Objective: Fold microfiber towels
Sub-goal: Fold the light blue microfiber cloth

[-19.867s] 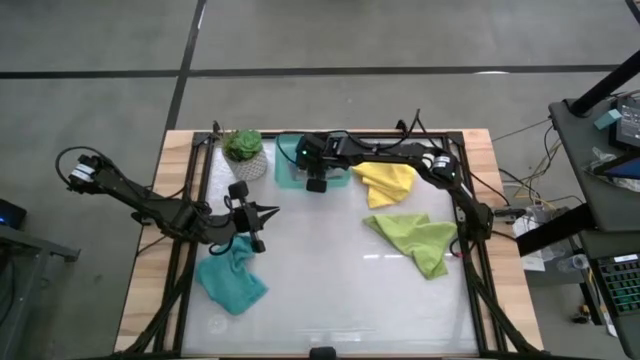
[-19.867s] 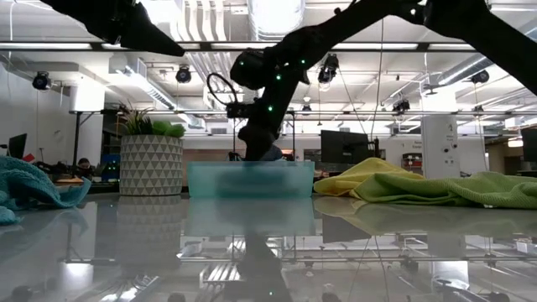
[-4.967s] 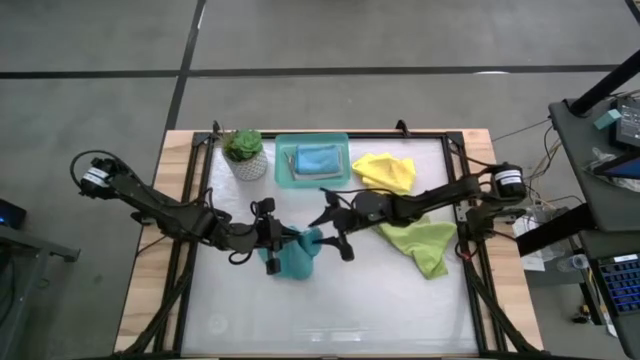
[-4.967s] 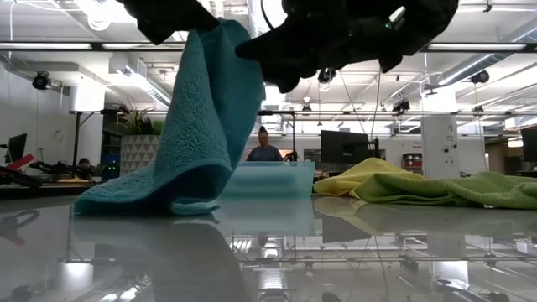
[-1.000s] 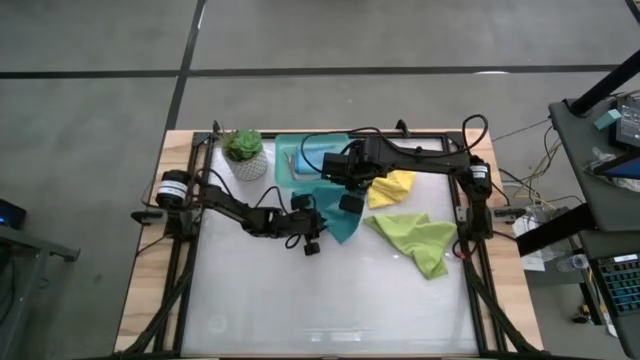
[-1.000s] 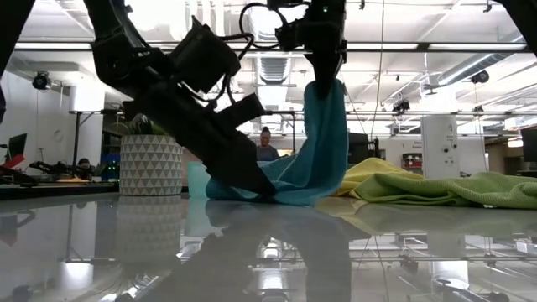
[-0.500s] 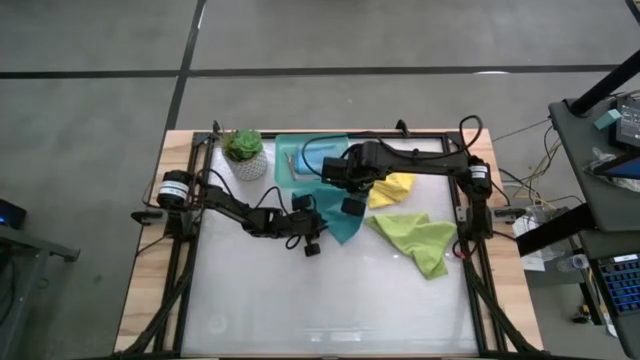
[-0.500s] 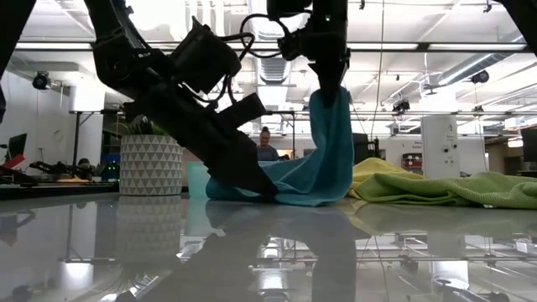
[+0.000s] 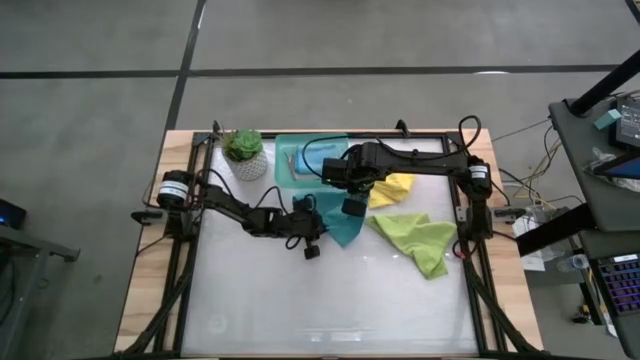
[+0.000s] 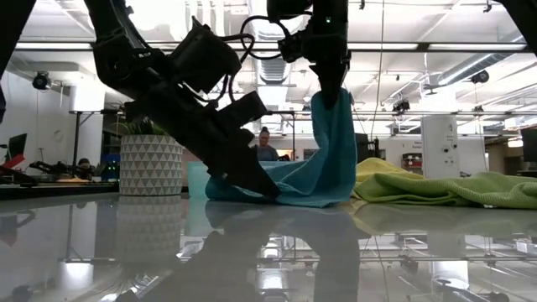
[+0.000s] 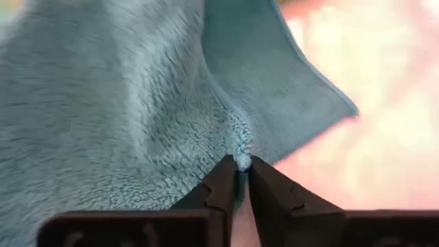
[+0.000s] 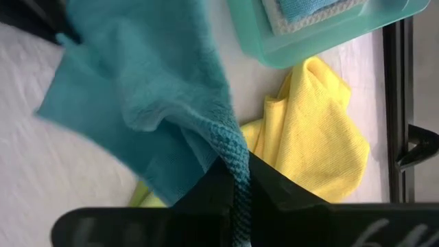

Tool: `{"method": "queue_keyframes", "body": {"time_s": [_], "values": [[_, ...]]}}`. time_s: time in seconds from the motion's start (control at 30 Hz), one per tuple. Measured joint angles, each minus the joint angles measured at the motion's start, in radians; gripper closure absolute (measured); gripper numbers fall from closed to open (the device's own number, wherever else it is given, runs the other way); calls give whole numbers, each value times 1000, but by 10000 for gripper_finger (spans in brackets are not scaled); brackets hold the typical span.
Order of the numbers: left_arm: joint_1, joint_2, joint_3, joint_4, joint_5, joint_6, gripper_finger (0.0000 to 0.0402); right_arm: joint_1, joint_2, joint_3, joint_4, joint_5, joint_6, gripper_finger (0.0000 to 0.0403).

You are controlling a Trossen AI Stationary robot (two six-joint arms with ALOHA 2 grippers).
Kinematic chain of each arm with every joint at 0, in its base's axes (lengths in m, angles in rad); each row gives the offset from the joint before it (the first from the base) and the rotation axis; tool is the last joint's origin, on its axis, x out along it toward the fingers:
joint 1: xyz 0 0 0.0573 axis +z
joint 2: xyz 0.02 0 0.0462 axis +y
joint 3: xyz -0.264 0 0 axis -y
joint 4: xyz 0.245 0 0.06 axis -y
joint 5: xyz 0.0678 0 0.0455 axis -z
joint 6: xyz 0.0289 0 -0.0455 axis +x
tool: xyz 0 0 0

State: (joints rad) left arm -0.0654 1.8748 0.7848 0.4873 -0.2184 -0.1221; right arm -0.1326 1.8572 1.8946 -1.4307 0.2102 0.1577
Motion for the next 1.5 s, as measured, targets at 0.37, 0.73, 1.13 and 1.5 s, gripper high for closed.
{"method": "queue_keyframes", "body": {"time_s": [0.37,0.73,1.13,1.5], "values": [[0,0,0,6,28,6,278,4,0,0,0,1,6,394],[0,9,0,23,22,5,278,4,0,0,0,1,6,394],[0,24,1,27,18,3,396,4,1,0,0,1,4,394],[-9,-22,-1,-36,23,33,399,29,-1,-1,-6,1,6,394]]}}
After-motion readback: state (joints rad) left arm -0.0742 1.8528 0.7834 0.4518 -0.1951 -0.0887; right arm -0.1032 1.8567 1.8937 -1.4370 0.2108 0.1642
